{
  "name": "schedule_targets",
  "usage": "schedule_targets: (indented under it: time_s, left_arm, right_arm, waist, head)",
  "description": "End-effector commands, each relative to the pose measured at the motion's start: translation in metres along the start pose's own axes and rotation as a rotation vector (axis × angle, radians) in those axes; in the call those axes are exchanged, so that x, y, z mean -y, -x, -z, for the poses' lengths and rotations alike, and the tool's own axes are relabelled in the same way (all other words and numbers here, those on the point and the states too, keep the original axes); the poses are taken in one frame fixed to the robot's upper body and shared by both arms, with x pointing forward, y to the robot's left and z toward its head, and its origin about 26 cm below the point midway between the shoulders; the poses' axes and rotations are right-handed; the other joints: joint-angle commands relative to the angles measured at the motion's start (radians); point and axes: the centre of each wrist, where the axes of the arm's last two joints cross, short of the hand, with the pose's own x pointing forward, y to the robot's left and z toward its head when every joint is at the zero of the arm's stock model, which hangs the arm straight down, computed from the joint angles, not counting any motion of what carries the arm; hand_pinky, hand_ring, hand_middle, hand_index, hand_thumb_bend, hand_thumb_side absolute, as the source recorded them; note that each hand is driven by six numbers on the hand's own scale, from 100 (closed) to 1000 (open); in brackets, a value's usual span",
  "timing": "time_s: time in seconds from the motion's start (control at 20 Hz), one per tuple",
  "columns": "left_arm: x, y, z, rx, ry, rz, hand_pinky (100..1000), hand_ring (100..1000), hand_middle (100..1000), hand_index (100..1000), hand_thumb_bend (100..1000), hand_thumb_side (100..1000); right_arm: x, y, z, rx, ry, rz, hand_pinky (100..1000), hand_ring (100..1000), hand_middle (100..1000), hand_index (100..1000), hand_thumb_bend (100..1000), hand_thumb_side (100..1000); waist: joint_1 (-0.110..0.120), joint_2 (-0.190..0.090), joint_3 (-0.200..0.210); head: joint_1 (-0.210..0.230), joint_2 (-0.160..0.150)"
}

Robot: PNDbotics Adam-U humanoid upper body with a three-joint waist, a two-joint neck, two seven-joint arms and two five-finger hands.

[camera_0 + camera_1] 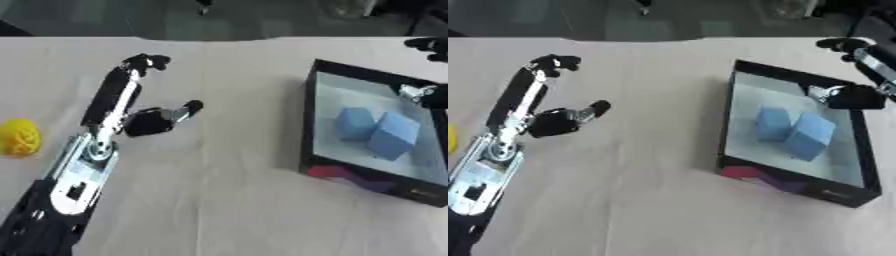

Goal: Pick up the objects with one hand, pass them to the other hand, and then place them into the box on the other side of the table.

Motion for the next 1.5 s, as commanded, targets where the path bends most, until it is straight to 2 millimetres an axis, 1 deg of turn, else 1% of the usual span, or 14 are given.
schedule_targets:
  time_s: [0.05, 0.1, 0.2, 0.25, 0.3, 0.35, 0.45, 0.55, 0.65, 0.8, 0.9, 1.2, 1.35, 1.5]
  left_arm:
    - [-0.017, -0.001, 0.003, 0.01, -0.038, 0.018, 815, 834, 697, 832, 608, 555]
    - [-0.02, 0.001, 0.003, 0.001, -0.042, 0.021, 815, 834, 697, 831, 592, 550]
    - [-0.029, 0.007, 0.004, -0.041, -0.048, 0.024, 818, 837, 701, 830, 528, 558]
    - [-0.034, 0.011, 0.004, -0.068, -0.042, 0.027, 818, 838, 702, 829, 514, 565]
    - [-0.041, 0.015, 0.004, -0.099, -0.035, 0.032, 818, 837, 702, 827, 514, 557]
    - [-0.048, 0.019, 0.004, -0.121, -0.031, 0.039, 819, 838, 702, 825, 527, 544]
    - [-0.064, 0.027, 0.002, -0.157, -0.024, 0.074, 821, 839, 706, 824, 539, 547]
    - [-0.082, 0.036, -0.001, -0.192, -0.005, 0.104, 823, 841, 713, 825, 549, 554]
    - [-0.098, 0.046, -0.006, -0.237, 0.023, 0.12, 828, 844, 720, 827, 550, 576]
    - [-0.118, 0.06, -0.013, -0.305, 0.074, 0.135, 831, 847, 726, 829, 575, 574]
    - [-0.128, 0.068, -0.017, -0.343, 0.114, 0.151, 833, 848, 730, 831, 583, 578]
    - [-0.157, 0.086, -0.031, -0.446, 0.213, 0.203, 839, 853, 746, 837, 617, 544]
    - [-0.17, 0.099, -0.039, -0.514, 0.295, 0.206, 842, 856, 753, 837, 641, 572]
    - [-0.181, 0.109, -0.045, -0.567, 0.35, 0.211, 843, 856, 755, 833, 650, 565]
  right_arm:
    - [0.015, -0.013, 0.001, 0.034, 0.063, 0.067, 981, 1000, 928, 932, 100, 498]
    - [0.016, -0.016, 0.001, 0.04, 0.072, 0.101, 984, 1000, 931, 936, 100, 528]
    - [0.016, -0.021, 0.0, 0.05, 0.075, 0.153, 993, 1000, 943, 953, 100, 645]
    - [0.017, -0.023, 0.0, 0.053, 0.069, 0.168, 996, 1000, 946, 959, 100, 666]
    - [0.017, -0.024, 0.0, 0.056, 0.061, 0.174, 999, 1000, 949, 964, 100, 661]
    - [0.017, -0.025, 0.0, 0.06, 0.053, 0.174, 999, 1000, 950, 968, 100, 641]
    - [0.017, -0.026, -0.001, 0.067, 0.044, 0.17, 997, 1000, 948, 969, 100, 597]
    - [0.019, -0.025, -0.002, 0.068, 0.044, 0.164, 996, 1000, 944, 965, 100, 599]
    - [0.02, -0.024, -0.002, 0.062, 0.05, 0.155, 998, 1000, 941, 959, 157, 589]
    - [0.02, -0.024, -0.001, 0.055, 0.058, 0.146, 995, 1000, 940, 958, 172, 574]
    - [0.021, -0.025, 0.0, 0.055, 0.065, 0.153, 995, 1000, 937, 954, 175, 568]
    - [0.021, -0.027, 0.001, 0.054, 0.08, 0.168, 992, 1000, 931, 949, 166, 570]
    - [0.021, -0.028, 0.001, 0.054, 0.083, 0.171, 991, 1000, 929, 947, 166, 570]
    - [0.02, -0.027, 0.001, 0.051, 0.085, 0.17, 991, 1000, 928, 946, 168, 571]
  waist:
    - [0.016, -0.026, 0.0]
    - [0.019, -0.027, 0.001]
    - [0.026, -0.031, 0.005]
    - [0.029, -0.033, 0.007]
    - [0.033, -0.036, 0.01]
    - [0.036, -0.038, 0.012]
    - [0.042, -0.041, 0.017]
    - [0.046, -0.042, 0.02]
    - [0.049, -0.044, 0.022]
    - [0.052, -0.047, 0.026]
    - [0.053, -0.048, 0.028]
    - [0.053, -0.047, 0.029]
    - [0.053, -0.047, 0.029]
    - [0.053, -0.046, 0.029]
  head:
    - [0.04, 0.0]
    - [0.059, 0.002]
    - [0.09, 0.007]
    - [0.098, 0.009]
    - [0.099, 0.011]
    - [0.099, 0.014]
    - [0.095, 0.016]
    - [0.091, 0.019]
    - [0.087, 0.024]
    - [0.081, 0.032]
    - [0.081, 0.031]
    - [0.092, 0.029]
    - [0.1, 0.032]
    - [0.105, 0.032]
